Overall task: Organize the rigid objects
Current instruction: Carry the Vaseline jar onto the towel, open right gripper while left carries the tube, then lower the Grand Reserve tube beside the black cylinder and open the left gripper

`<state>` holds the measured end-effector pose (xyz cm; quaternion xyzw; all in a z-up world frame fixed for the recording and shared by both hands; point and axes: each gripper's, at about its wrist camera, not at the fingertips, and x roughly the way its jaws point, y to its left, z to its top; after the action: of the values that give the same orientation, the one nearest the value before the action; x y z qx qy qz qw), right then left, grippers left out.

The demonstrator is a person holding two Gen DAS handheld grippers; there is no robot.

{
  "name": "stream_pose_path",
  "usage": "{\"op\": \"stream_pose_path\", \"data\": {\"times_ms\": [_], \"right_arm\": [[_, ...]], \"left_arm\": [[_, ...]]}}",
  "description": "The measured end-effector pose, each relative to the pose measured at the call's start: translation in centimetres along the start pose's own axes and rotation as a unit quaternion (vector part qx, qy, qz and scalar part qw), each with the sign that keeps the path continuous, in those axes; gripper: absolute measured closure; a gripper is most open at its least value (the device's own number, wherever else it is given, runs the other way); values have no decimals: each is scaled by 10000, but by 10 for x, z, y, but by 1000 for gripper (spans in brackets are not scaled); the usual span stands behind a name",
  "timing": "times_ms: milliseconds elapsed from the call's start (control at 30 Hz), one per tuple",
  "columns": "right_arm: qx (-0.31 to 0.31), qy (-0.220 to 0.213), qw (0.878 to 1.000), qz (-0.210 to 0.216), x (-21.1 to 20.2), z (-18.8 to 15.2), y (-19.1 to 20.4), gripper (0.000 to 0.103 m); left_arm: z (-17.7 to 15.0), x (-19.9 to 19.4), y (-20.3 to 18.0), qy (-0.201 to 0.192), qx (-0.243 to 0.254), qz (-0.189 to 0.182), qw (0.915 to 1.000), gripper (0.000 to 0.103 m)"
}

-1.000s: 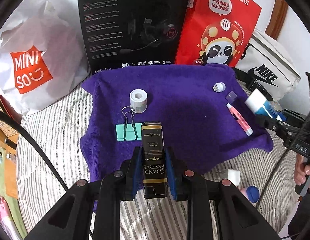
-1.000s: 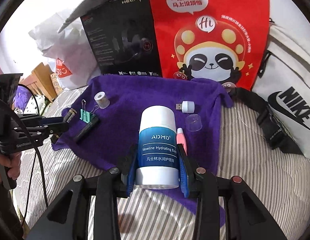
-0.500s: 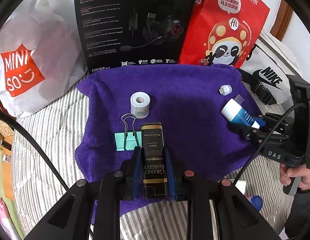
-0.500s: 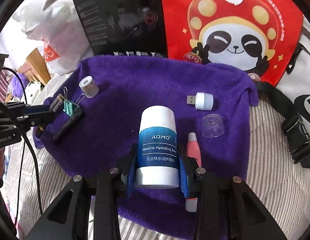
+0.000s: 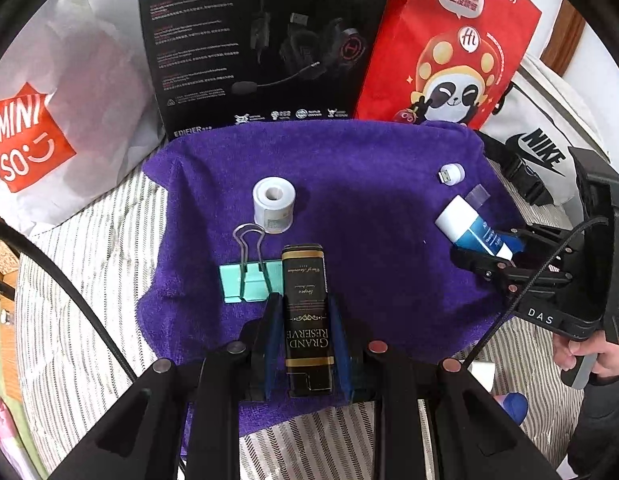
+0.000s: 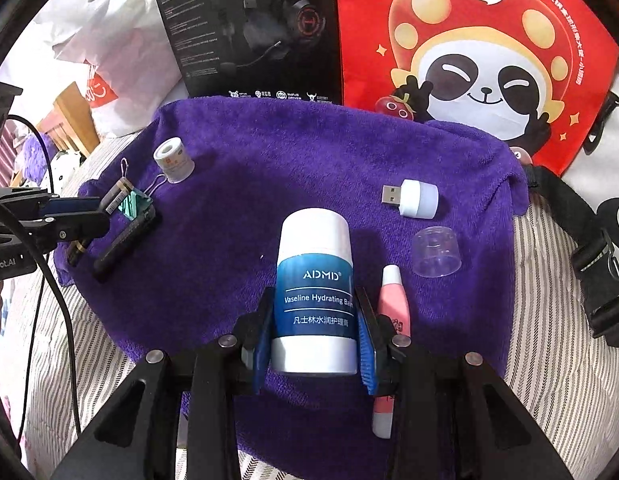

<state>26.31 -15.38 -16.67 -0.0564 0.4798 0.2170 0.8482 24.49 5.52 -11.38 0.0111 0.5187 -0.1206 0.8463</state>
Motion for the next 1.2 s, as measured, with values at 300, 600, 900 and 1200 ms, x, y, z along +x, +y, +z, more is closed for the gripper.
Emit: {"op": "stream_pose_path", "data": {"times_ms": [300,600,900,1200], "right_arm": [[39,80,9997,228,-4,-4,-4,56],[200,-33,9996,186,-26,-12,-10,56],[466,-323,9984,69,-64,-25,-26,55],[694,-480,9964,64,-87,-44,-30,55]], "left_arm": [[2,7,-6,78,76,-57,9999,80],[5,19,-19,211,155,-120,9996,80],[9,41,-28,387,189,-210,9989,80],[12,42,-24,369,233,-111,9990,79]]}}
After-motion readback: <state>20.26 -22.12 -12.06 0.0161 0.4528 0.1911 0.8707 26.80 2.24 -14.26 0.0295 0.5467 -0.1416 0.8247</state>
